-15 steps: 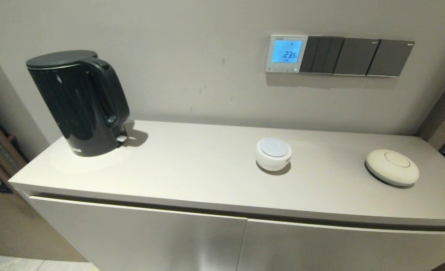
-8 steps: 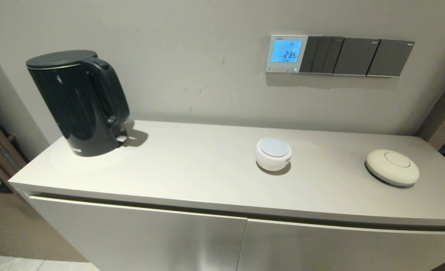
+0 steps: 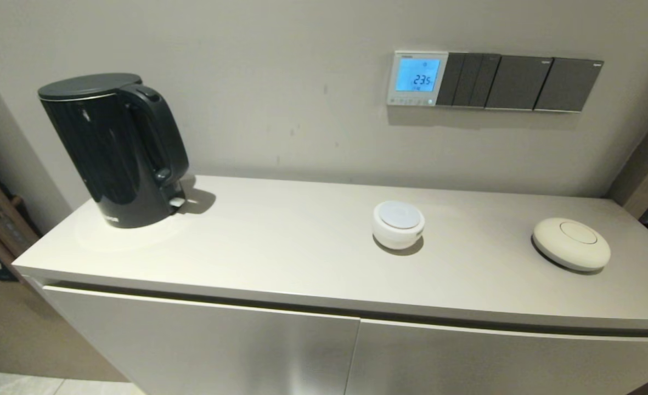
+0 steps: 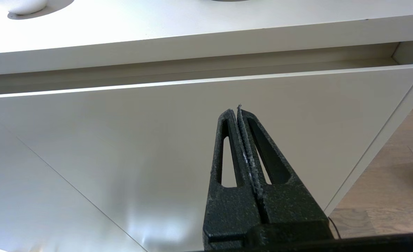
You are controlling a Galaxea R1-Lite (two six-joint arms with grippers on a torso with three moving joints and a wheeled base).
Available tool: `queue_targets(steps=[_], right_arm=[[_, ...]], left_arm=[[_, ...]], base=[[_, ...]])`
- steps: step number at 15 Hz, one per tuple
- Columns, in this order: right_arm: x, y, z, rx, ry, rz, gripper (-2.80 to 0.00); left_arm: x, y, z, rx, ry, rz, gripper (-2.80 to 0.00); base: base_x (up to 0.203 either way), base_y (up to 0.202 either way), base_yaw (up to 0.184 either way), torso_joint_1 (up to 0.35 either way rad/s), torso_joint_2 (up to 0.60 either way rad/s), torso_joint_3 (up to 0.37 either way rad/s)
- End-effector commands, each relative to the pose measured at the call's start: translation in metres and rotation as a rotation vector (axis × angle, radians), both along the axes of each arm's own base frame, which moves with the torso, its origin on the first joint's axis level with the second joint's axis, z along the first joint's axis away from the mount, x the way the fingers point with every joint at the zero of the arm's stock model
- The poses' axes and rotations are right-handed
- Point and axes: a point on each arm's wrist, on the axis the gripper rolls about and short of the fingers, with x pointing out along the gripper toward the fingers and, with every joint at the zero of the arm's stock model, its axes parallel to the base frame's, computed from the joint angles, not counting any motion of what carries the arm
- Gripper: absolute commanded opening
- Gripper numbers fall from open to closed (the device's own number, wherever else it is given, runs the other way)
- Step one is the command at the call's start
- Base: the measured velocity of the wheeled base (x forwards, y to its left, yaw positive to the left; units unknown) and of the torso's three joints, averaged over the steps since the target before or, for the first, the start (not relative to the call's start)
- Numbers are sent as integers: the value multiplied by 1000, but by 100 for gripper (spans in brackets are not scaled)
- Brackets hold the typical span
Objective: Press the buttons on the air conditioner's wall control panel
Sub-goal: Turn off the central air conditioner
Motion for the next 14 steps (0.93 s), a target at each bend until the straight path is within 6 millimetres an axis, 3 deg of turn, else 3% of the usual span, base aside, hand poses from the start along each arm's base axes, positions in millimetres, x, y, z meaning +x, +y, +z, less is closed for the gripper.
queue_targets(steps=[1, 14], right_arm=[[0, 0, -1, 0, 6, 0, -280], [0, 0, -1, 0, 5, 0, -280]], left_arm=[[0, 0, 0, 0, 0, 0, -280], [0, 0, 0, 0, -1, 1, -280]], base=[[0, 0, 0, 0, 0, 0], [0, 0, 0, 0, 0, 0]])
